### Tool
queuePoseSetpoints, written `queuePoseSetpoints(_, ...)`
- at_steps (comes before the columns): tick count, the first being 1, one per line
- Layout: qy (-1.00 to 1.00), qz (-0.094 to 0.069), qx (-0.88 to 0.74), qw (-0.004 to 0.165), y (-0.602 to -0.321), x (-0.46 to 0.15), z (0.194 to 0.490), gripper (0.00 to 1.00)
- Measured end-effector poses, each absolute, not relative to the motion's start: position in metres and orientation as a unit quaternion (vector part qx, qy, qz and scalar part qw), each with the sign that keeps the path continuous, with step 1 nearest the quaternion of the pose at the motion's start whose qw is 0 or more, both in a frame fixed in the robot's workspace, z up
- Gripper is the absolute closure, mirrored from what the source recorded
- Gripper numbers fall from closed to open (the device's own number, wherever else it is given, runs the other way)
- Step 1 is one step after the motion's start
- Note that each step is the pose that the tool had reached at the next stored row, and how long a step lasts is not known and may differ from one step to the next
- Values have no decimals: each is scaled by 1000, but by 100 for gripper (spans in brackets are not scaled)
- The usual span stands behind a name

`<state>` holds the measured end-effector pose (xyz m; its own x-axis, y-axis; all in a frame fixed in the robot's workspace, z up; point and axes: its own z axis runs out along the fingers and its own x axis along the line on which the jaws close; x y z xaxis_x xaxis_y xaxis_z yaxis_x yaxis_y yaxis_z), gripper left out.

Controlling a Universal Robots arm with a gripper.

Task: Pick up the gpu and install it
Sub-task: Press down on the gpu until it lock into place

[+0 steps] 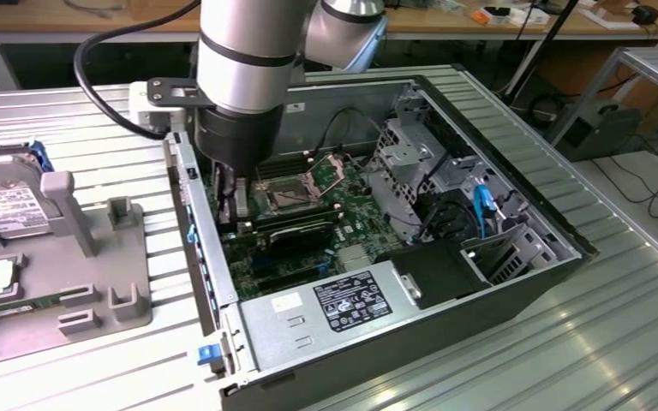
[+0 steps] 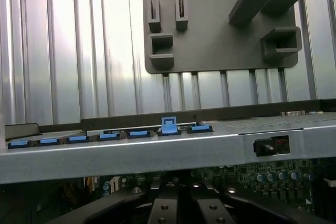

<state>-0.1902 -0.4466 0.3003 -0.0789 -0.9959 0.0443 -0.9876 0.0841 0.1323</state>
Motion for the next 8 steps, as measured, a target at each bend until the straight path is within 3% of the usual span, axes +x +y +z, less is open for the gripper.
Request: queuePoseSetpoints(8, -734, -36, 676, 63, -447, -182, 300, 89)
